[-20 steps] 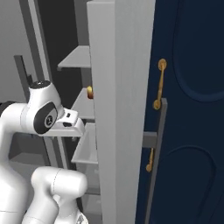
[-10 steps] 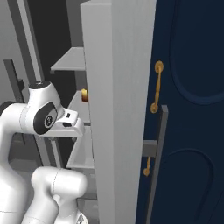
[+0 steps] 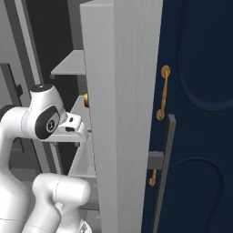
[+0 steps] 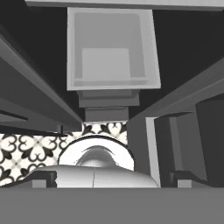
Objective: Take the strawberry from the fridge and place it on top of the pancake, located on the dining counter.
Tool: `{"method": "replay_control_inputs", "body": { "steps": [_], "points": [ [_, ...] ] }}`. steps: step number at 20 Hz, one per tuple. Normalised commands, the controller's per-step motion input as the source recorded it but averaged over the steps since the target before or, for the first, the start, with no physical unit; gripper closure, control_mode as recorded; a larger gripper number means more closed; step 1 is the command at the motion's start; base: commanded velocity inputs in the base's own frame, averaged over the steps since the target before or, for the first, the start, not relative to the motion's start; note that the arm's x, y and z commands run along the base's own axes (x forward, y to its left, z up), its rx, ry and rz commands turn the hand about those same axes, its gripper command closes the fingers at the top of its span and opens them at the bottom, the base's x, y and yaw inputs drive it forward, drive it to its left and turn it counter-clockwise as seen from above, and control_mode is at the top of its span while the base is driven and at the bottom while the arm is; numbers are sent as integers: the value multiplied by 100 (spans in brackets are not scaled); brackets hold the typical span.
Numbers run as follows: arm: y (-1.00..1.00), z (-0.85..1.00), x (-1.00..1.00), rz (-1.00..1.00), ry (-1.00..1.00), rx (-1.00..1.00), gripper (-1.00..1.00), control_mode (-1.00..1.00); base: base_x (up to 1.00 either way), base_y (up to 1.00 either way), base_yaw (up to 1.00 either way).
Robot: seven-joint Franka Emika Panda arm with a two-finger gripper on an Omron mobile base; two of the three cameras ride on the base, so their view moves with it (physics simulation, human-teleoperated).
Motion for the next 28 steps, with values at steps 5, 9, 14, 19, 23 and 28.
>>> {"method": "replay_control_inputs", "body": {
  "steps": [5, 9, 14, 19, 23, 28],
  "points": [
    [0, 0, 0, 0, 0, 0, -100, 100, 19, -13, -13],
    [0, 0, 0, 0, 0, 0, -100, 100, 18, -16, -15],
    [0, 0, 0, 0, 0, 0, -100, 100, 8, -14, -11],
    [0, 0, 0, 0, 0, 0, -100, 100, 0, 0, 0],
    [0, 0, 0, 0, 0, 0, -100, 100, 1, 0, 0],
    [-7, 0, 1, 4, -7, 0, -100, -100, 1, -1, 1]
  ]
}}
